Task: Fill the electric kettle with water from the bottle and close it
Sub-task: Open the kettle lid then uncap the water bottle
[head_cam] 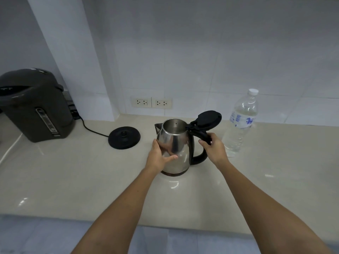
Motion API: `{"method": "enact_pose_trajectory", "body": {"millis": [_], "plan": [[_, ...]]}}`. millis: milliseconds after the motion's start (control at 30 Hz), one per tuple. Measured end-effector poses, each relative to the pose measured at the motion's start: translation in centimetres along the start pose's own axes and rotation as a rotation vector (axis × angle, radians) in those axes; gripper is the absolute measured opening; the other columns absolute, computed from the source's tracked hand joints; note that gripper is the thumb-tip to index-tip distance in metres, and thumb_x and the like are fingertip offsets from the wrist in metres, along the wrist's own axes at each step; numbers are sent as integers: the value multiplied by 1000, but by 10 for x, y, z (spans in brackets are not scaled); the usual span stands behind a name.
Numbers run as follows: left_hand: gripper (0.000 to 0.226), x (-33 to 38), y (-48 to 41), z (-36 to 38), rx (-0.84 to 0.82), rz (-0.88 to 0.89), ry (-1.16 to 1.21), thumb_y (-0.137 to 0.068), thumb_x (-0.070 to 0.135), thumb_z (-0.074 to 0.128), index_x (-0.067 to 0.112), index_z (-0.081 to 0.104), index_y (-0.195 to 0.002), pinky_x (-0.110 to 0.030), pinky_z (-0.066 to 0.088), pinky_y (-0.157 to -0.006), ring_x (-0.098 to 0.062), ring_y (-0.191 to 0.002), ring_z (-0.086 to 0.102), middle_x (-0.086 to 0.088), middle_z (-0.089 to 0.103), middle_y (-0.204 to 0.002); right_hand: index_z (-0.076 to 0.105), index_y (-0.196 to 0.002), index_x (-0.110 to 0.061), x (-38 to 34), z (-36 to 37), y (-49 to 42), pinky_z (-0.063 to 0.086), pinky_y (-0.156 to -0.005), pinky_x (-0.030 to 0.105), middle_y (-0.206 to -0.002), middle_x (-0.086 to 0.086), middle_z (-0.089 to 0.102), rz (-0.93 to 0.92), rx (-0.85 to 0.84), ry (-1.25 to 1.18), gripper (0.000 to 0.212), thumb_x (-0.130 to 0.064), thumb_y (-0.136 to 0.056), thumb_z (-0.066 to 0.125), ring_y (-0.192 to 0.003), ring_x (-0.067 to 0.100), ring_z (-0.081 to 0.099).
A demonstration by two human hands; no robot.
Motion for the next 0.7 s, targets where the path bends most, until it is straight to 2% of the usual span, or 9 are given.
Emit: {"method": "enact_pose_trajectory", "body": {"millis": [67,167,300,400,500,600,700], "plan": [[86,0,0,-1,7,-9,-22,-61,38,88,11,38,-126,-39,48,-102,-22,-118,56,-4,56,-130,53,-121,-11,-1,0,0,41,-82,29,-98,-1,60,-19,-15,37,31,-22,-93,60,-95,21,56],[102,-4,1,-2,34,-23,-60,-56,47,87,9,35,-135,-42,47,-103,-25,-123,52,-6,47,-137,49,-127,-13,1,1,3,40,-82,30,-102,0,59,-36,-56,75,33,-20,-96,55,-96,23,56],[109,-6,1,-2,22,-40,-125,-56,51,86,8,32,-141,-41,45,-106,-25,-127,50,-7,38,-142,46,-133,-13,11,2,6,42,-86,30,-107,2,57,28,-108,95,37,-21,-97,53,-109,28,58],[109,1,6,-5,22,-40,-178,-61,51,84,9,28,-144,-40,46,-105,-26,-126,50,-9,34,-141,41,-140,-10,9,-3,11,41,-95,31,-129,10,56,64,-108,129,46,-24,-97,52,-124,30,53],[104,14,16,-10,107,11,-222,-68,46,81,15,22,-148,-39,50,-97,-25,-124,49,-8,34,-140,30,-148,-8,2,-19,20,31,-112,36,-150,12,39,57,-17,184,57,-26,-98,50,-139,28,38],[89,33,39,-16,267,151,-218,-76,41,75,14,28,-147,-38,50,-95,-23,-126,45,-8,36,-139,32,-148,-5,-4,-36,31,25,-114,33,-153,12,36,20,46,266,54,-24,-99,48,-142,26,33],[67,60,61,-17,394,346,-190,-83,25,70,7,40,-140,-40,47,-102,-27,-127,46,-12,43,-138,37,-145,-5,-13,-53,38,23,-115,33,-154,10,36,-51,93,368,48,-20,-100,45,-143,24,31]]}}
Point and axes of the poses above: each hand's wrist, its own y-axis away from the middle knuckle, its own z-axis out of the palm, x = y × z, the point moved 7 cm from there along -y, towards the middle knuckle
